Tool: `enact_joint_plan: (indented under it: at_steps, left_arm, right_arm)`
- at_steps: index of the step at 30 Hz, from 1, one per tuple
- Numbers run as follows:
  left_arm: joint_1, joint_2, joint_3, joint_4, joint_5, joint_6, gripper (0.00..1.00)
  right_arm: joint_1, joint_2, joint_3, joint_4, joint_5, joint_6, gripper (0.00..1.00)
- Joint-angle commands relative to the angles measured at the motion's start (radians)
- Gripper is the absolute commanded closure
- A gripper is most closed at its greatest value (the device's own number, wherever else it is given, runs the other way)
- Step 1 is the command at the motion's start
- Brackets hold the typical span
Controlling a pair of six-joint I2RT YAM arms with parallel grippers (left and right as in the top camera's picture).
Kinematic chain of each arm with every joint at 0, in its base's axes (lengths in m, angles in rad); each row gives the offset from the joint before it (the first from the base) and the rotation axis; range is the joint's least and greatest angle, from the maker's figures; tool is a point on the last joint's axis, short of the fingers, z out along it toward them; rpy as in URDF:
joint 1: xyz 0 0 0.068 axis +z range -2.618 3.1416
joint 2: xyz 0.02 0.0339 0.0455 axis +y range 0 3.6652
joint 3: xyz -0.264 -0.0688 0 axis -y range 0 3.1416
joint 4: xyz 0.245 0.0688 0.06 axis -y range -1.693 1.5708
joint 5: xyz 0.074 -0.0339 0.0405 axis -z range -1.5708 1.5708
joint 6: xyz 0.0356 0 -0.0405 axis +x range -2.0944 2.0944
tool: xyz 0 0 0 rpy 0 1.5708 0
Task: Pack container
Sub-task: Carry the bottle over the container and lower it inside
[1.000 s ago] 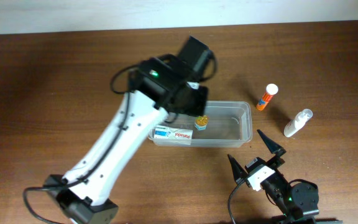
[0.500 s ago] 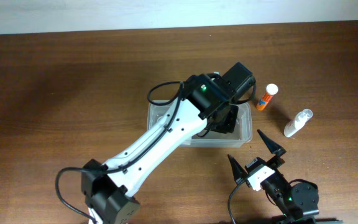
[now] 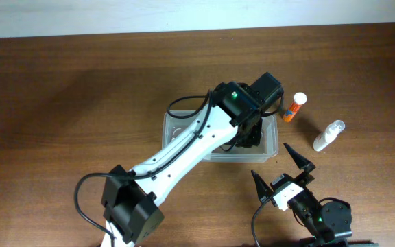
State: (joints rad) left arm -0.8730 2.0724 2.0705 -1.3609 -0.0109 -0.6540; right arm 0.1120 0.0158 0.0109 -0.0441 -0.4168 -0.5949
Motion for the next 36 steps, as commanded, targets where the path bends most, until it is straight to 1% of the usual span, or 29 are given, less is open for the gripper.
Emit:
enact_joint_plan:
  at_steps: [1, 17, 21, 36]
  left_arm:
    - [0.0, 0.013, -0.002, 0.001, -0.011, -0.016, 0.99]
    - [0.005, 0.104, -0.002, -0.005, -0.014, -0.016, 0.99]
    - [0.018, 0.125, -0.002, -0.006, -0.011, -0.042, 0.99]
    - [0.027, 0.138, -0.002, 0.007, -0.011, -0.057, 0.98]
  right_arm:
    - [-0.008, -0.01, -0.005, -0.005, 0.006, 0.007, 0.02]
    - [-0.008, -0.01, -0.005, -0.005, 0.006, 0.007, 0.02]
    - [-0.008, -0.01, -0.005, -0.005, 0.006, 0.007, 0.02]
    - [-0.008, -0.01, -0.005, -0.005, 0.006, 0.007, 0.02]
